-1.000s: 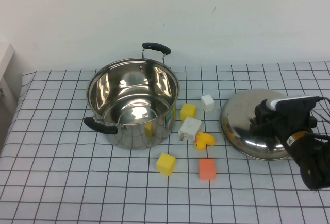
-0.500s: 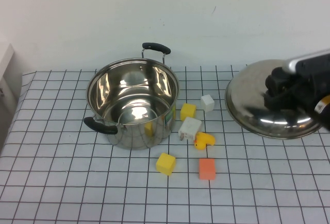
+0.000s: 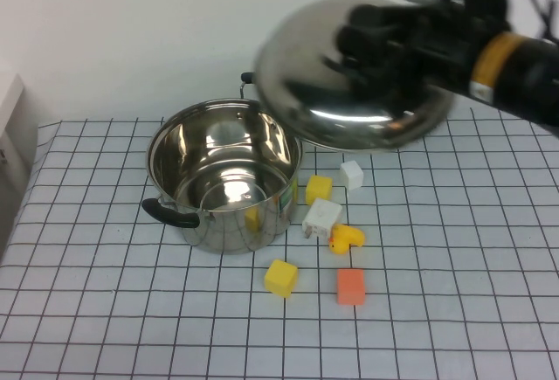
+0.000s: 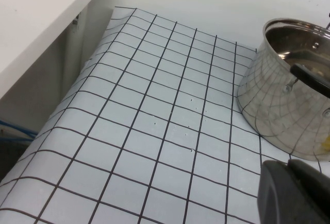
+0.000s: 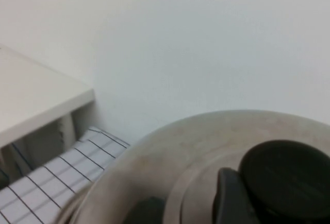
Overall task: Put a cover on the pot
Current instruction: Place the pot lid on the pot
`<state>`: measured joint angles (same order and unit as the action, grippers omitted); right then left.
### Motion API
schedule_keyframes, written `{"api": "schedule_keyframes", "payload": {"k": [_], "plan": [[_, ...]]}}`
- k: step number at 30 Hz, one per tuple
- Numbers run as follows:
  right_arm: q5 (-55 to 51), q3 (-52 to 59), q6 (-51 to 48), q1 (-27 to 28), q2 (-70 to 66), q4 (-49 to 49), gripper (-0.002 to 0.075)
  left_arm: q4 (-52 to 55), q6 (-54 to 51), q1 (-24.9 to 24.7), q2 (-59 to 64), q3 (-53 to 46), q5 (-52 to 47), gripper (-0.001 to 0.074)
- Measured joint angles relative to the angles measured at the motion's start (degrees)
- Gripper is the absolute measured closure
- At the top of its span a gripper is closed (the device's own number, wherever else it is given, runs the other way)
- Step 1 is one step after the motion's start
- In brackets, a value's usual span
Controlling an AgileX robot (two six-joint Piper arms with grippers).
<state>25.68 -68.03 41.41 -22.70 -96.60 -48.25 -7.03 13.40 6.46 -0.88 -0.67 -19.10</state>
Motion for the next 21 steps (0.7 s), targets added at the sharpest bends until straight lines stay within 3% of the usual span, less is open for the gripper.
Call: {"api": "schedule_keyframes", "payload": {"k": [21], "plan": [[-1.3, -34.7, 15.5, -9.5, -35.2, -13.4, 0.0371, 0.0, -0.2, 0.0, 0.0, 0.0, 0.0, 0.0738]]}}
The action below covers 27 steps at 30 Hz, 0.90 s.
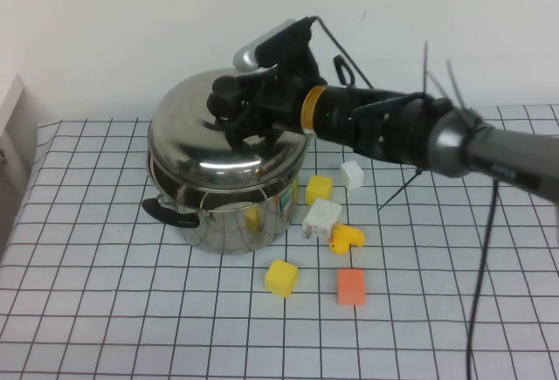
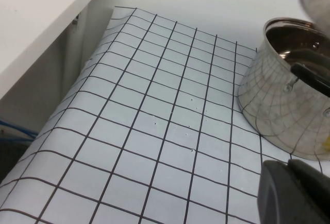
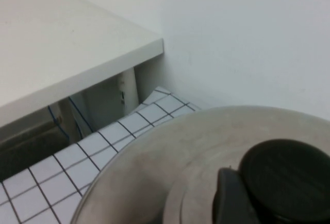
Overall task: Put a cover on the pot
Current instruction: Place the pot lid on the pot
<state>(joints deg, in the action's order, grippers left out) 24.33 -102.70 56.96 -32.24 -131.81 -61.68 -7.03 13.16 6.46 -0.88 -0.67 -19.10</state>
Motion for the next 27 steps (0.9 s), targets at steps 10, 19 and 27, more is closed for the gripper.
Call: {"api": "schedule_keyframes", "payload": {"k": [10, 19, 27], "plan": [[-1.9, -4.3, 1.6, -0.1, -6.0, -1.4, 0.0371, 0.0, 0.0, 0.0, 0.0, 0.0, 0.0, 0.0738], [-2.2, -4.4, 1.6, -0.2, -6.2, -1.5, 0.0371, 0.0, 0.0, 0.0, 0.0, 0.0, 0.0, 0.0738], [-1.7, -4.7, 0.8, -0.7, -6.9, -1.7, 0.0371, 0.0, 0.0, 0.0, 0.0, 0.0, 0.0, 0.0738]]}}
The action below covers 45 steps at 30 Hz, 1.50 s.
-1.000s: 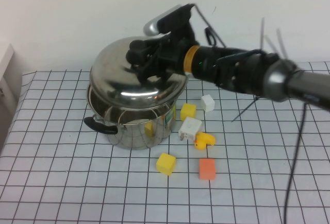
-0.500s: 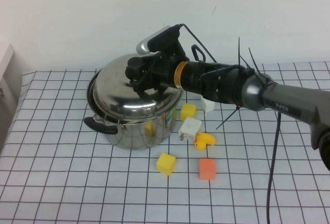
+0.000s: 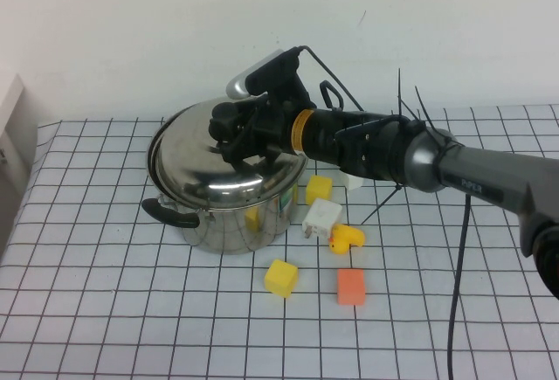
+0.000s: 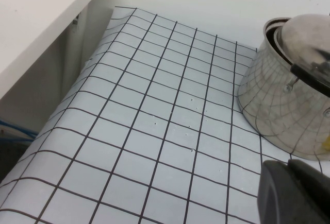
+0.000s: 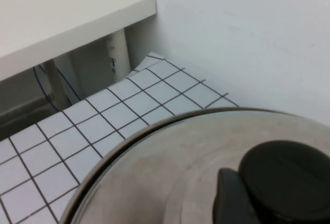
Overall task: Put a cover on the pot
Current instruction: Place the pot lid on the pot
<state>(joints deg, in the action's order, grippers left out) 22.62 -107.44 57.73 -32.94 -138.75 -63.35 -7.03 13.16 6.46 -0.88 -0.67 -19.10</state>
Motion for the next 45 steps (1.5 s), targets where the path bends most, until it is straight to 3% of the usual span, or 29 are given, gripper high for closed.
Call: {"api": "schedule_keyframes", "payload": {"k": [45], "plan": [[-0.2, -2.9, -9.3, -0.6, -3.3, 7.5, 0.0371, 0.0, 0.2, 0.0, 0.0, 0.0, 0.0, 0.0738]]}}
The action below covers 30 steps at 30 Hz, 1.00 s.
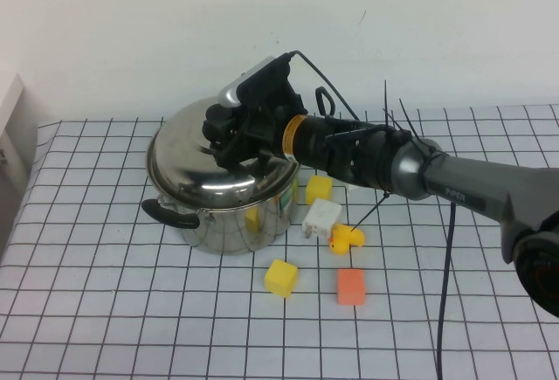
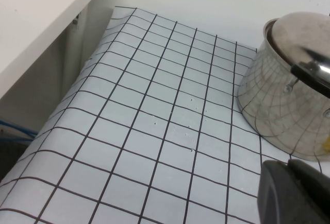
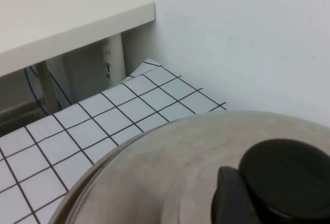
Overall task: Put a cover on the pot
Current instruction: Place the pot lid on the pot
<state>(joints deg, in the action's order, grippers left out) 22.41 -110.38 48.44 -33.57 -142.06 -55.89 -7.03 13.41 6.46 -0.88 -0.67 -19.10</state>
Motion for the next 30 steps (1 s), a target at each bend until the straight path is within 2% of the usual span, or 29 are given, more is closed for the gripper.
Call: {"api": "schedule_keyframes", "payload": {"k": [17, 18, 21, 24, 27, 30], "plan": [[0.2, 0.0, 0.0, 0.0, -0.1, 0.0, 0.037, 0.0, 0.0, 0.0, 0.0, 0.0, 0.0, 0.0738], [0.2, 0.0, 0.0, 0.0, -0.1, -0.1, 0.0354, 0.0, 0.0, 0.0, 0.0, 0.0, 0.0, 0.0738], [0.2, 0.0, 0.3, 0.0, -0.2, -0.4, 0.0204, 0.0, 0.0, 0.0, 0.0, 0.0, 0.0, 0.0738], [0.2, 0.0, 2.0, 0.0, -0.1, -2.6, 0.0103, 0.0, -0.1, 0.0, 0.0, 0.0, 0.0, 0.0738], [0.1, 0.0, 7.3, 0.4, 1.9, -8.5, 0.0083, 0.0, -0.2, 0.0, 0.0, 0.0, 0.0, 0.0738], [1.1, 0.0, 19.4, 1.3, 6.2, -20.1, 0.0113, 0.0, -0.2, 0.0, 0.0, 0.0, 0.0, 0.0738]]}}
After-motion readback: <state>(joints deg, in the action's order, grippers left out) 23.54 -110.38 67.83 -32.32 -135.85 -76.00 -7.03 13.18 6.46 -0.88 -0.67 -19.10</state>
